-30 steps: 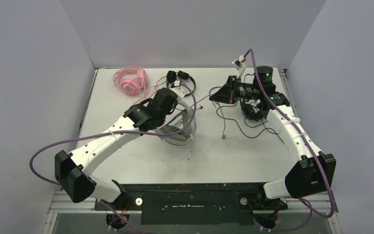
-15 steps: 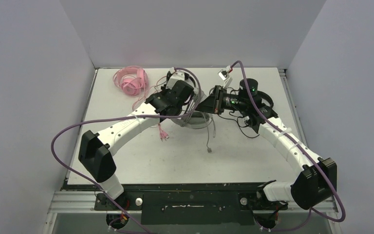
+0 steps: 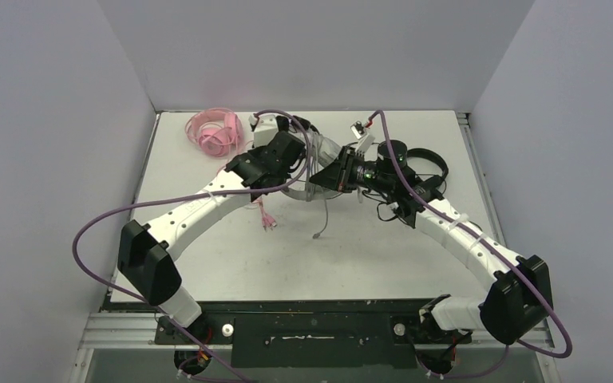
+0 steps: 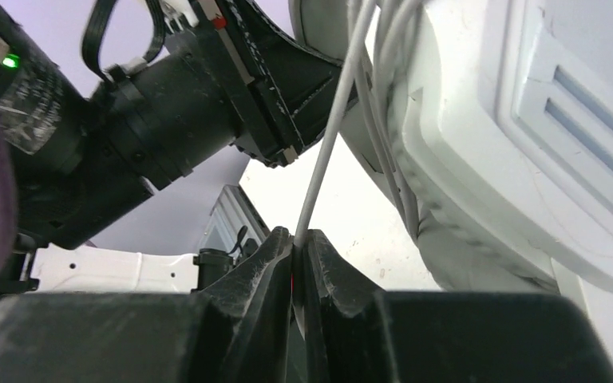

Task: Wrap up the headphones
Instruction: Wrap the headphones cable around the headphones, then place the headphones at the center of the board.

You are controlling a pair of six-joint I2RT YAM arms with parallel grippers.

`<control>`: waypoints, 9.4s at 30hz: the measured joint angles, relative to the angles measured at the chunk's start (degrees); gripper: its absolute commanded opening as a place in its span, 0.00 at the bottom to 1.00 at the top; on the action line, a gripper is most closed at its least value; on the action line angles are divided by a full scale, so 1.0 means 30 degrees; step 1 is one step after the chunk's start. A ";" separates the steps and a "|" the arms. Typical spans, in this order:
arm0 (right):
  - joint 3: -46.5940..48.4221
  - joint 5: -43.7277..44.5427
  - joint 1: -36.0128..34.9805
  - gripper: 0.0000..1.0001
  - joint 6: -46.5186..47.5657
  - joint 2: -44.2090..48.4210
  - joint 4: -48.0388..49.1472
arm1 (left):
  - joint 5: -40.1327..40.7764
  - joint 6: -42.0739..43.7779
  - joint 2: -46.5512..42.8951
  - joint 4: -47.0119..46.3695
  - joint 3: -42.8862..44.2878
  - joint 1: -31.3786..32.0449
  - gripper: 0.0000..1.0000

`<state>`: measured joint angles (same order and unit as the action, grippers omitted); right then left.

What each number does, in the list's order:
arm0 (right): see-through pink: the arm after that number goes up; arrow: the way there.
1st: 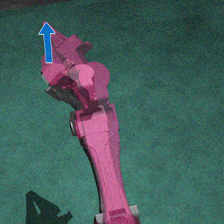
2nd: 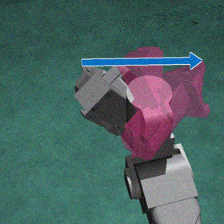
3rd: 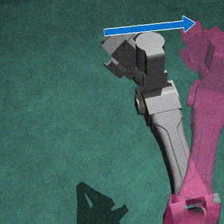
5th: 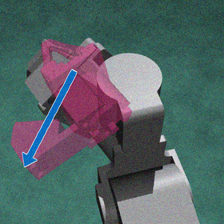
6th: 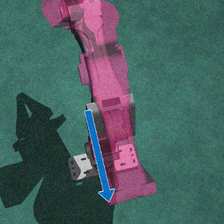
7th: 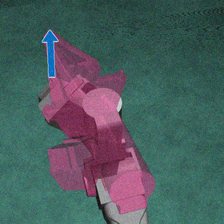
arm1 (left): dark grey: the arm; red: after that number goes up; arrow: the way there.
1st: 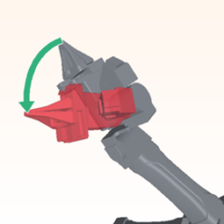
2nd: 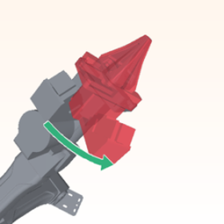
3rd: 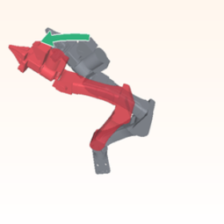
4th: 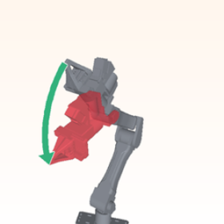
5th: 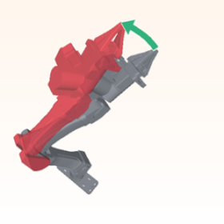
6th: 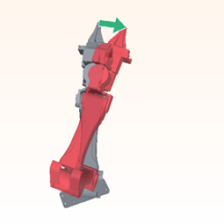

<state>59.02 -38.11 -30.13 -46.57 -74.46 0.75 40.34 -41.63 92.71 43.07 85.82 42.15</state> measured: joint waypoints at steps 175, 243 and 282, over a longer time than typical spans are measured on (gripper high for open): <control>-0.9916 1.6116 -0.7067 0.79 -2.4305 -0.3665 1.5030 | -0.8925 -0.3096 -0.1872 0.0262 0.2718 -0.2040 0.00; -1.1963 1.2560 -0.1603 0.00 -2.4079 -0.0313 1.1132 | -0.9479 -0.1071 -0.2470 0.0321 0.1071 -0.3876 0.00; -1.3580 0.0678 0.2018 0.00 -0.5115 -0.1785 1.8265 | -1.8680 1.1723 -0.2295 -0.0277 -0.3060 -0.1268 0.00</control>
<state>18.28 -36.07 -24.08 -61.91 -79.81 55.55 -15.70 -6.46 85.82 42.24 76.64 38.35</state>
